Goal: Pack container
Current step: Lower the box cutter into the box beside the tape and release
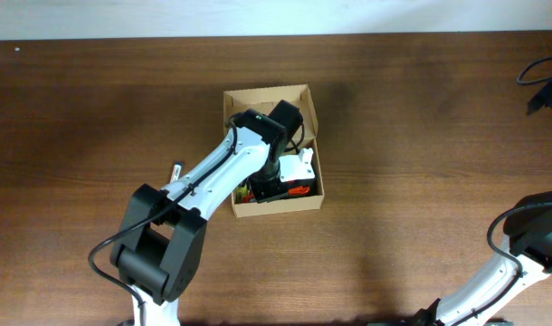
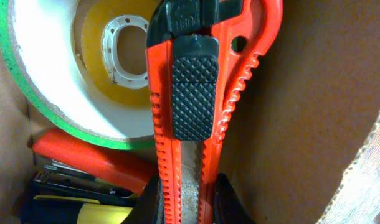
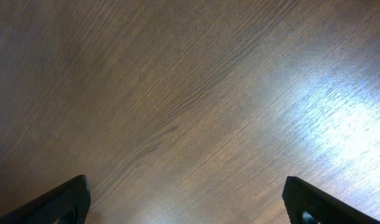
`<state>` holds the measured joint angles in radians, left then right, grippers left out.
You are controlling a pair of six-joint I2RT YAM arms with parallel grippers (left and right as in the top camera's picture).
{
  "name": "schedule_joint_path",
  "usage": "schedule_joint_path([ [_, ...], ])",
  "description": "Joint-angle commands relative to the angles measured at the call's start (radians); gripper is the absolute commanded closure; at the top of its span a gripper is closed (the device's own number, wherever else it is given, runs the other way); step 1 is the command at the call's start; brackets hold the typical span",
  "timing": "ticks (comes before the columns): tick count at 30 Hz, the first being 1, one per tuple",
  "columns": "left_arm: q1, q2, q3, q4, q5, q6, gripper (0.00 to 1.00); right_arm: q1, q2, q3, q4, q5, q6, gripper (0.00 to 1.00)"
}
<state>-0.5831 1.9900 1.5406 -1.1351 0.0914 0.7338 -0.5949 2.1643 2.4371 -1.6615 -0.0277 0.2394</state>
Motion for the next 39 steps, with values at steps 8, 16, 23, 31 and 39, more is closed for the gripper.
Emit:
schedule_joint_path([
  [8,-0.003,0.025,-0.009,0.004,0.026,0.016,0.94,-0.001,-0.028,-0.003,0.000,0.005,0.000,0.01],
  [16,-0.003,0.025,-0.009,0.003,0.029,0.016,0.81,-0.001,-0.028,-0.003,0.000,0.005,0.000,0.01],
  [23,-0.003,0.025,-0.009,0.003,0.029,0.012,0.69,-0.001,-0.028,-0.003,0.000,0.005,0.000,0.01],
  [31,-0.003,0.025,-0.008,0.003,0.029,0.012,0.52,-0.001,-0.028,-0.003,0.000,0.005,0.000,0.01],
  [39,-0.003,0.025,-0.008,0.006,0.028,0.012,0.33,-0.001,-0.028,-0.003,0.000,0.005,0.001,0.01],
])
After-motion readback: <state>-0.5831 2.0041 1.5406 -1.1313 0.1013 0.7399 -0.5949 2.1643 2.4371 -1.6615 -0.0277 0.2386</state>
